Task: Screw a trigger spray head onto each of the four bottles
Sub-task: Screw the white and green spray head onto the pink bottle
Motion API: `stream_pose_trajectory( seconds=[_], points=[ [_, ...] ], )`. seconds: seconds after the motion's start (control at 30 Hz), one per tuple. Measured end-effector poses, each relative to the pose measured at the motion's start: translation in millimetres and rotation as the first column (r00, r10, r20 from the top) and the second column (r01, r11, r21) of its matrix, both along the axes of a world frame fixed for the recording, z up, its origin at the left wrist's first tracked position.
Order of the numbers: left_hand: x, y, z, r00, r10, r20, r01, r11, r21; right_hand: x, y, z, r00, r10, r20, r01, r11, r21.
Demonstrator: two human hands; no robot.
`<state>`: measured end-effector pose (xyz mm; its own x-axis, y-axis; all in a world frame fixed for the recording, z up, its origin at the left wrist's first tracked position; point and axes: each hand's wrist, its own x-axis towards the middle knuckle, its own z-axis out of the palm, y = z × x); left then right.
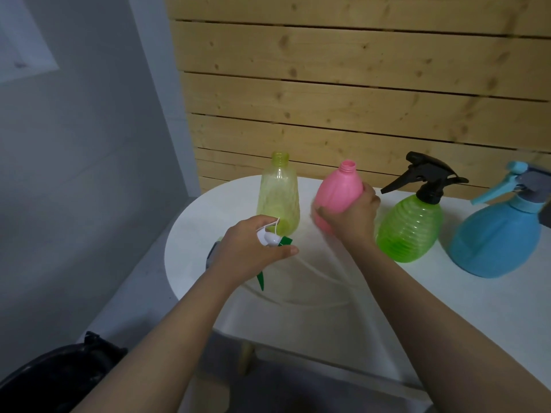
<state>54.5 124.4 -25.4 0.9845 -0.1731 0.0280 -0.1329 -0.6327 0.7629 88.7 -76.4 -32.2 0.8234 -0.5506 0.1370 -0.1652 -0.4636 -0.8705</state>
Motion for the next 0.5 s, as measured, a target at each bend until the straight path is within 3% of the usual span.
stream_pose_trajectory(
  seconds=[0.5],
  points=[
    [-16,-11,8,0.996,-0.082,-0.017,0.081,0.996,-0.041,-95,-46,35,0.91,0.404,-0.092,-0.412,0.906,-0.092]
  ],
)
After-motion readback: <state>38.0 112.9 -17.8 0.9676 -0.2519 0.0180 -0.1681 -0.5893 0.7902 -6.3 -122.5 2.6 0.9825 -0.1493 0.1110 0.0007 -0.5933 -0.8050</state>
